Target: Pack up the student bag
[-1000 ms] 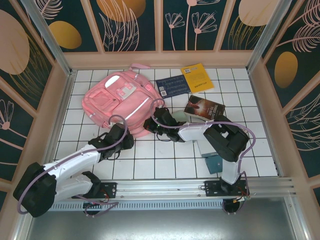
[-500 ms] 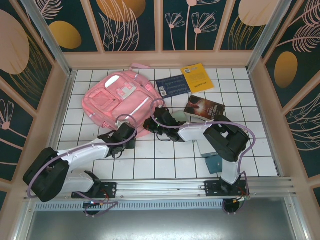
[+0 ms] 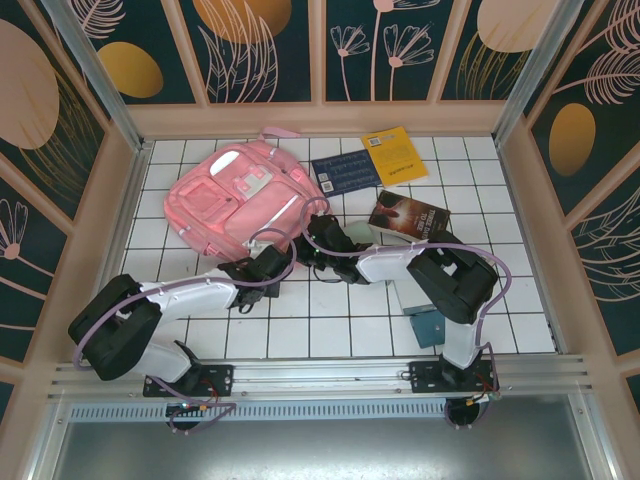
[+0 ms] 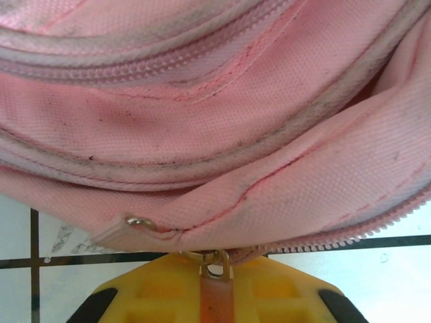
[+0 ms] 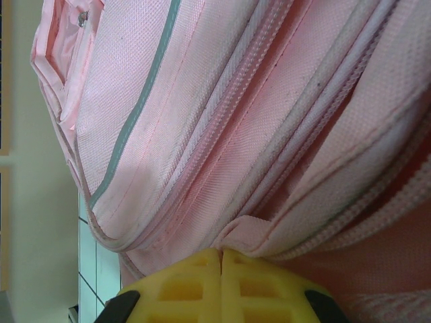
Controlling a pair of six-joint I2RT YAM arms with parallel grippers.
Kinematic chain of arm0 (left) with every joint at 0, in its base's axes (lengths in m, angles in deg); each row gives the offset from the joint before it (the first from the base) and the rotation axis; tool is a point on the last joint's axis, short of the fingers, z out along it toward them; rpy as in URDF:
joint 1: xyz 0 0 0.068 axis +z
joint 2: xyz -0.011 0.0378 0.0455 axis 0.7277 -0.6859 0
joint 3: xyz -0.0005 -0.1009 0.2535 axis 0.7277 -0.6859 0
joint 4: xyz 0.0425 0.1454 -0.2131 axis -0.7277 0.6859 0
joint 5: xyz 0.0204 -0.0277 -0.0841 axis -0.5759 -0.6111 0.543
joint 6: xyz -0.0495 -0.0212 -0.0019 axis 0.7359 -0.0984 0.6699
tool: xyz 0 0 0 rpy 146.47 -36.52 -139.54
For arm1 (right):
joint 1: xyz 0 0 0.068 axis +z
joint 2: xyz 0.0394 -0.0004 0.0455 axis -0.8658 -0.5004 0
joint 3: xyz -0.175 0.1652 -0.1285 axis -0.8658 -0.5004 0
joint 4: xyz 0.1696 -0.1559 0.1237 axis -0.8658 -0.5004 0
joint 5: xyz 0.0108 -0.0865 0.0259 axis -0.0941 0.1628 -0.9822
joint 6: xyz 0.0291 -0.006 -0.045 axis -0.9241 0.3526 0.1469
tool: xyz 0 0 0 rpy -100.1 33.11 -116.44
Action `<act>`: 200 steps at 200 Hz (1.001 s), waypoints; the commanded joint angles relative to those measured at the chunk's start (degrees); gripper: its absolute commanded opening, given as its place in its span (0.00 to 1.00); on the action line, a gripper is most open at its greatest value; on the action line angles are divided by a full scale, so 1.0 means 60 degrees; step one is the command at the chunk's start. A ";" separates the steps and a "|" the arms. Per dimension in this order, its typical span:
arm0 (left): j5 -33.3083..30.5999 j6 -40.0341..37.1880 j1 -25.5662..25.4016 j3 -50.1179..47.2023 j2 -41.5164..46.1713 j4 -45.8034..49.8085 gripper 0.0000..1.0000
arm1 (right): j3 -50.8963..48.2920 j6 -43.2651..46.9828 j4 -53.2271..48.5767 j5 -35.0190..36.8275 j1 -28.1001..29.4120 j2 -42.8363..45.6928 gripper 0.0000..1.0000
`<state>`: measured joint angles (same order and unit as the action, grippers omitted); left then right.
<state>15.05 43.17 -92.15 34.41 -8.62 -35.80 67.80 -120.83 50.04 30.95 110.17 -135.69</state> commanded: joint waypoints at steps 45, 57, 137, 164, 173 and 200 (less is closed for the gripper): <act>-0.0334 0.0275 -0.0071 0.0272 0.0469 0.0773 0.00 | 0.0200 0.0164 -0.0024 0.0044 -0.0089 0.0116 0.00; -0.0451 0.0395 -0.0071 0.0287 0.0568 0.0931 0.00 | 0.0095 0.0161 -0.0040 0.0202 -0.0104 0.0205 0.00; -0.0237 0.0836 0.0939 0.0088 0.1548 0.1491 0.00 | -0.0581 0.0284 -0.0153 0.0727 -0.0621 0.1024 0.00; 0.0050 0.0796 0.1604 -0.0039 0.2168 0.1664 0.00 | -0.0707 0.0383 -0.0230 0.0767 -0.0845 0.1245 0.00; 0.0070 0.0861 0.1737 -0.0084 0.2294 0.1705 0.00 | -0.0756 0.0410 -0.0219 0.0763 -0.0915 0.1308 0.00; 0.0143 0.1101 0.2420 -0.0202 0.2295 0.1895 0.00 | -0.0868 0.0489 -0.0242 0.0804 -0.1098 0.1589 0.00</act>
<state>19.24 47.30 -81.92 34.58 4.36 -29.86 64.32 -119.89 50.21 30.79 106.93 -129.00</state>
